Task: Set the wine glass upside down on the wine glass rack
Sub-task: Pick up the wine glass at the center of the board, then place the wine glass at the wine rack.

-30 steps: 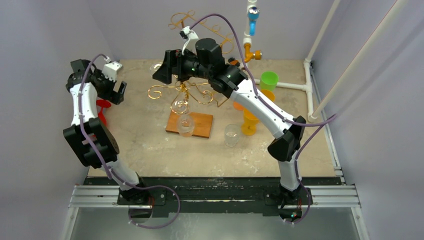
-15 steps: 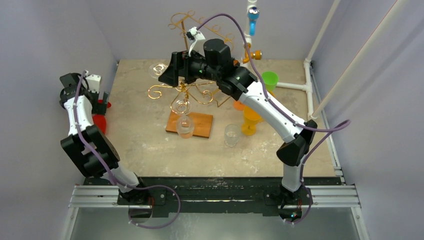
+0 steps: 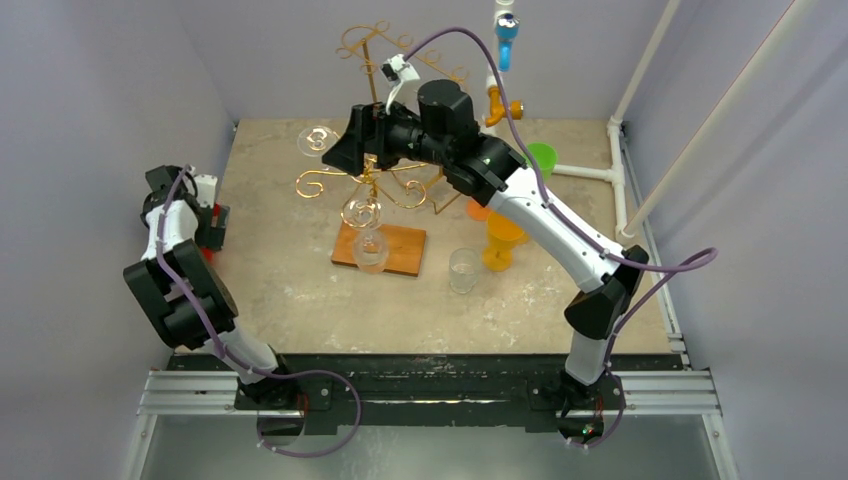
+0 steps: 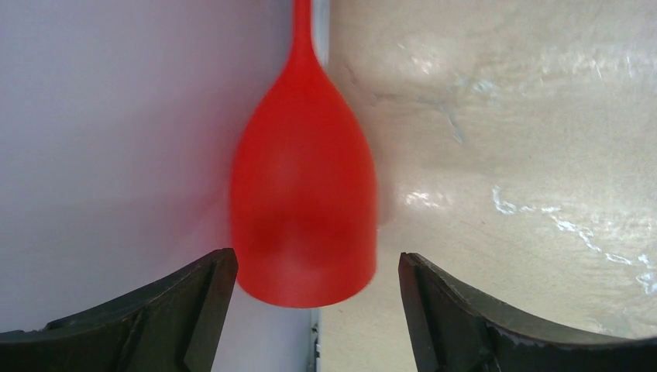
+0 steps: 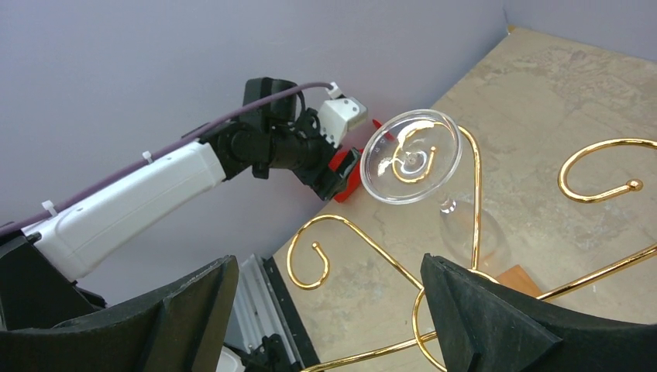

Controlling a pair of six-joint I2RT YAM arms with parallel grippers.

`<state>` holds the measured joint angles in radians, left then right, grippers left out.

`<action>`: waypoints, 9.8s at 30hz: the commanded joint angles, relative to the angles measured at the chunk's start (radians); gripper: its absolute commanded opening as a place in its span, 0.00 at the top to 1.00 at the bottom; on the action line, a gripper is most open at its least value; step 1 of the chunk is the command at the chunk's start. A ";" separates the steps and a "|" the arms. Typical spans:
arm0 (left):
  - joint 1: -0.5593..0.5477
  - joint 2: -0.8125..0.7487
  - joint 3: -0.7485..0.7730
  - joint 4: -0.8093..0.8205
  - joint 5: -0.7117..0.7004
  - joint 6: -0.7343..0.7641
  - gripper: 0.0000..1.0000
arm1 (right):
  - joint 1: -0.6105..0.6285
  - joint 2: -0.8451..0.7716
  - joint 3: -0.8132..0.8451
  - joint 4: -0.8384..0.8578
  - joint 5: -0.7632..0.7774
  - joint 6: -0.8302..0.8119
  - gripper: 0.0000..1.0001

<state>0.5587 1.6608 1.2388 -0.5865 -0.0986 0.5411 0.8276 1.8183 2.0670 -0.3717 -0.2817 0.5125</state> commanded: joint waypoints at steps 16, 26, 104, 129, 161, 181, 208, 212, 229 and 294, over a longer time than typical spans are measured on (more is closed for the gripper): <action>-0.059 0.028 -0.152 0.185 -0.230 -0.003 0.18 | -0.011 -0.079 -0.078 0.102 -0.027 -0.009 0.01; -0.095 0.040 -0.131 0.100 -0.117 -0.033 0.19 | -0.015 -0.094 -0.099 0.114 -0.028 -0.006 0.01; 0.172 -0.268 0.022 -0.849 1.623 1.009 0.65 | -0.043 -0.103 -0.067 0.061 -0.037 -0.017 0.01; -0.015 -0.595 -0.190 -0.248 1.686 0.408 1.00 | -0.049 -0.116 -0.081 0.074 -0.036 -0.008 0.01; -0.199 -0.340 -0.135 -0.848 1.533 1.167 1.00 | -0.051 -0.142 -0.123 0.108 -0.031 0.029 0.01; -0.212 -0.156 0.000 -0.847 1.605 1.208 1.00 | -0.051 -0.147 -0.129 0.113 -0.043 0.026 0.01; -0.127 -0.165 0.030 -0.848 1.682 1.192 1.00 | -0.051 -0.162 -0.129 0.063 -0.025 0.000 0.01; -0.121 -0.167 0.019 -0.848 1.683 1.184 1.00 | -0.051 -0.166 -0.138 0.063 -0.024 0.000 0.01; -0.119 -0.202 -0.062 -0.823 1.686 1.196 1.00 | 0.035 -0.062 -0.019 0.092 -0.010 0.022 0.18; -0.130 -0.203 -0.057 -0.849 1.681 1.313 0.89 | 0.186 0.148 0.161 -0.026 0.011 0.015 0.61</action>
<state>0.4332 1.4799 1.1793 -1.4300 1.4612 1.7771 0.9981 2.0228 2.2787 -0.3664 -0.2749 0.5346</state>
